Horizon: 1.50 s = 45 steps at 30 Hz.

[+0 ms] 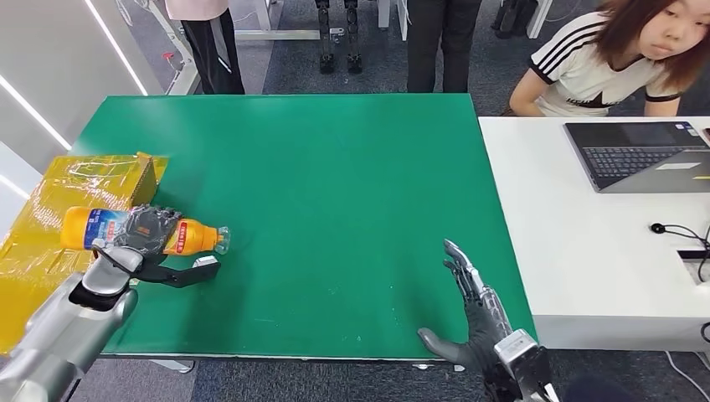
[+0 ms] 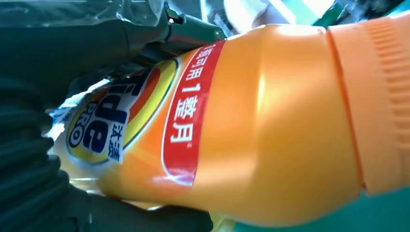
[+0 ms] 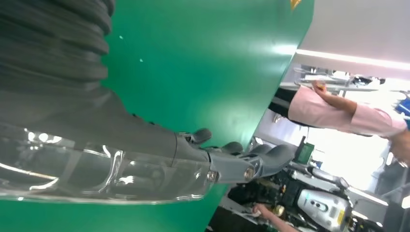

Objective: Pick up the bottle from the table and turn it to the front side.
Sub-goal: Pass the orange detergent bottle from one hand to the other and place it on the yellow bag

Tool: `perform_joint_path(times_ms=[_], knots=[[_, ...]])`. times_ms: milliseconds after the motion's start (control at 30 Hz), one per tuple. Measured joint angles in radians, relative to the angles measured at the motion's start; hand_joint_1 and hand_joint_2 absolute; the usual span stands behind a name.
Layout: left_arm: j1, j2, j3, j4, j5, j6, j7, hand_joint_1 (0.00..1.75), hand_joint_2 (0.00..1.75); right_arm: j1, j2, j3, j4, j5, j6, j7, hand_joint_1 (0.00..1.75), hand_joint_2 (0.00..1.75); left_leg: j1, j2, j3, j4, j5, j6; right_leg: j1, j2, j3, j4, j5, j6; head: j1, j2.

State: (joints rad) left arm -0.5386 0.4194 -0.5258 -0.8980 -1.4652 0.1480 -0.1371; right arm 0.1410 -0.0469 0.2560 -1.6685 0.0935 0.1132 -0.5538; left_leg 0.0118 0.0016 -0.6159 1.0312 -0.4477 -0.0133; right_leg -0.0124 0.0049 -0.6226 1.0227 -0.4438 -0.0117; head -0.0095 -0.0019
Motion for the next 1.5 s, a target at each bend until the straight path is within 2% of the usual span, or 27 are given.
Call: perform_joint_path(times_ms=[200,367,400,533,833,1033,1233,1500], knots=[[0.054,0.089,0.056,-0.047,0.089,-0.060,-0.046,1.75,1.75,0.019,0.000,-0.025,-0.029,-0.007,0.027,0.006,0.00,1.75,0.000,0.003,0.002,0.000,-0.002,0.000,0.000,0.003,0.000,0.000,-0.001,-0.001,0.000,0.000],[0.066,0.115,0.067,-0.061,0.106,-0.072,-0.052,1.75,1.75,0.019,0.002,-0.028,-0.038,-0.004,0.033,0.012,0.00,1.75,0.000,0.002,0.002,0.000,-0.002,0.000,0.000,0.001,0.001,0.000,-0.001,-0.001,0.000,0.000],[0.065,0.117,0.067,-0.061,0.110,-0.072,-0.055,1.70,1.75,0.019,0.002,-0.028,-0.040,0.000,0.034,0.015,0.00,1.75,0.000,0.002,0.002,0.000,-0.001,0.000,0.000,0.001,0.001,0.000,-0.001,-0.001,0.000,0.000],[0.045,0.112,0.063,-0.058,0.123,-0.070,-0.077,0.00,1.75,0.019,0.010,-0.029,-0.056,0.017,0.046,0.029,0.00,1.75,0.000,0.001,0.002,0.000,-0.001,0.000,0.000,0.001,0.000,0.000,0.000,-0.001,0.000,0.000],[-0.024,0.032,0.041,0.005,0.129,-0.003,-0.091,0.00,1.75,0.025,0.015,-0.029,-0.078,0.045,0.051,0.031,0.00,1.75,0.000,0.000,0.002,0.001,-0.001,0.000,0.000,0.000,0.001,0.000,0.000,-0.001,0.000,0.000],[-0.052,0.005,0.024,0.029,0.183,0.028,-0.141,0.00,1.75,0.024,0.015,-0.028,-0.078,0.033,0.042,0.021,0.00,1.75,0.000,0.000,0.002,0.000,-0.001,0.000,0.000,0.000,0.001,0.000,0.000,-0.001,0.000,0.000],[-0.053,-0.018,-0.011,0.041,0.156,0.030,-0.097,0.00,1.75,0.025,0.011,-0.028,-0.078,0.016,0.026,0.020,0.00,1.75,0.000,0.000,0.002,0.000,-0.001,0.000,0.000,0.000,0.001,0.000,0.000,-0.001,0.000,0.000],[-0.054,-0.032,-0.025,0.049,0.151,0.030,-0.090,0.00,1.75,0.027,0.007,-0.028,-0.078,0.012,0.026,0.020,0.00,1.75,0.000,0.000,0.002,0.000,-0.001,0.000,0.000,0.000,0.001,0.000,0.000,-0.001,0.000,0.000]])
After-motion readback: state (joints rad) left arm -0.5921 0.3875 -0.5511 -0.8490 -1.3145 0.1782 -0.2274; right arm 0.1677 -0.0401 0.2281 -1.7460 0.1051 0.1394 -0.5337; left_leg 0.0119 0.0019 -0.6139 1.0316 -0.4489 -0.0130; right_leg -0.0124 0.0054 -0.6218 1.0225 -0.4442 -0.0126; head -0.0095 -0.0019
